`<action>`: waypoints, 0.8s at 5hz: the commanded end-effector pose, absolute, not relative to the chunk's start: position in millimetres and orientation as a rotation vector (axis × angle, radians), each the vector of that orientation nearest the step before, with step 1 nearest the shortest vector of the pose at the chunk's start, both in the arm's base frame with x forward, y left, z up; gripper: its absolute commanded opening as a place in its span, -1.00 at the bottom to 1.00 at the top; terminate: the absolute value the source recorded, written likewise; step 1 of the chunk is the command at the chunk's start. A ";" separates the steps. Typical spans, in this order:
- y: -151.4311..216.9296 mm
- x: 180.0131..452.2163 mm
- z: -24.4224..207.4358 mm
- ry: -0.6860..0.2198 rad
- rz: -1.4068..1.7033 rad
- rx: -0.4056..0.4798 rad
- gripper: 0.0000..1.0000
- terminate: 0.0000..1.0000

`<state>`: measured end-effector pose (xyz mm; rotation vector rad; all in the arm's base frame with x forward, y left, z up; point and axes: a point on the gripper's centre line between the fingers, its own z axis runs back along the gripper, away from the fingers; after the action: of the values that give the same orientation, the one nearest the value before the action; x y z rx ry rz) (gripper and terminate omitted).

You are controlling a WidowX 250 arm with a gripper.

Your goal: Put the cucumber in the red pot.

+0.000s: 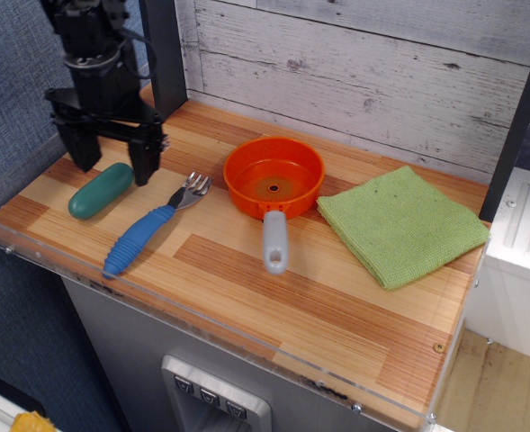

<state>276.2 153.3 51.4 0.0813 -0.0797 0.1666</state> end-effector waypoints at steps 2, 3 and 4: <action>176.3 279.6 37.0 -0.095 0.150 0.067 1.00 -1.00; 179.1 277.8 31.3 -0.083 0.146 0.091 1.00 -1.00; 187.1 273.7 21.2 -0.057 0.156 0.110 1.00 -1.00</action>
<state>272.9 180.8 9.4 0.0932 -0.0252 0.1438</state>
